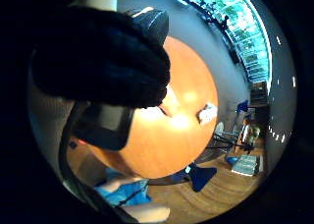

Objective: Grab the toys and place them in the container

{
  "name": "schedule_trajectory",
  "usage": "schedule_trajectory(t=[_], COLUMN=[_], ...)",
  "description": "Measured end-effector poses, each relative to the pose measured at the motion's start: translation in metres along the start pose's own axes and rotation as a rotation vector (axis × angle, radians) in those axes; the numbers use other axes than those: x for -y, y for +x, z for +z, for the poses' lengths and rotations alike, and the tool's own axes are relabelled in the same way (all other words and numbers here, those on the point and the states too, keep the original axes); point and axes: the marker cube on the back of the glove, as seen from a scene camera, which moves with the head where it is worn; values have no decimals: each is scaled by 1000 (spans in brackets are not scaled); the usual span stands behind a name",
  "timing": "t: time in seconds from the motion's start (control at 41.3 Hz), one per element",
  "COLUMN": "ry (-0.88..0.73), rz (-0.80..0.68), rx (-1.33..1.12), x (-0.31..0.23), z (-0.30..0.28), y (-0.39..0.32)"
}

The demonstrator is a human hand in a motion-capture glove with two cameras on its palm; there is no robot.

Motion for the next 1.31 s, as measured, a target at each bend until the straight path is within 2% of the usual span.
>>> schedule_trajectory(t=[0.073,0.193,0.435,0.726,1.306], ry=[4,17,-21,-97,-339], rz=[33,47,177,169,197], rx=[-25,-82,-145,-186,-161], x=[1,24,9,3,15], z=[-8,-10,-8,51,208], y=[15,-2,82,144,178])
